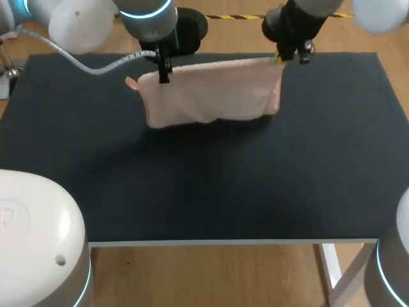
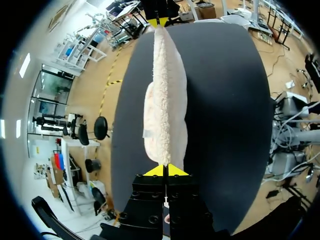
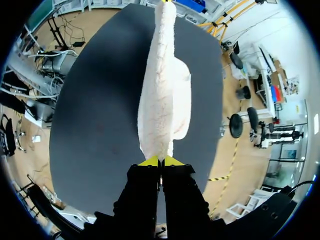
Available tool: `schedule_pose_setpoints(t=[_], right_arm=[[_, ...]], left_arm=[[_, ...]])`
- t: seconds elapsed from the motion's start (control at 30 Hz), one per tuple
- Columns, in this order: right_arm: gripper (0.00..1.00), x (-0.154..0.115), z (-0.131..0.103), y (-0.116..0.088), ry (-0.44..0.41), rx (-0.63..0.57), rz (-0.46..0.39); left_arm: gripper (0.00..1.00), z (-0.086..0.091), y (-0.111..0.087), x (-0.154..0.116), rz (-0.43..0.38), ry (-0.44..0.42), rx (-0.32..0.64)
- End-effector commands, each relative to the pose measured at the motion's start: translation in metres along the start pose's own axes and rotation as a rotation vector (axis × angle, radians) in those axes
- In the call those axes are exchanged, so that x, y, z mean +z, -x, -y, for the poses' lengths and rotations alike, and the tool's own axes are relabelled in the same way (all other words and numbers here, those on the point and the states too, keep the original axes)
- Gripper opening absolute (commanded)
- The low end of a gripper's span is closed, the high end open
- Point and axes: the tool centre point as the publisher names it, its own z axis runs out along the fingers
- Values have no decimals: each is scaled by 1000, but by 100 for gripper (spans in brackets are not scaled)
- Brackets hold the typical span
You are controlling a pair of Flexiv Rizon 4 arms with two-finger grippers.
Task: Fold the towel
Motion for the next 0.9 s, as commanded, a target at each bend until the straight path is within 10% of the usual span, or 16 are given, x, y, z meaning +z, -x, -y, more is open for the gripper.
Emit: schedule_pose_setpoints(t=[0.03,0.43,0.83,0.9], right_arm=[[0,33,0,7,-8,15,-46],[0,104,15,4,-87,87,-156],[0,139,22,15,-138,157,-155],[100,139,23,19,-148,173,-140]], left_arm=[[0,8,7,36,-94,36,-16],[0,9,-7,118,-290,112,-53],[0,4,21,161,-310,165,-20],[0,3,24,163,-299,150,-12]])
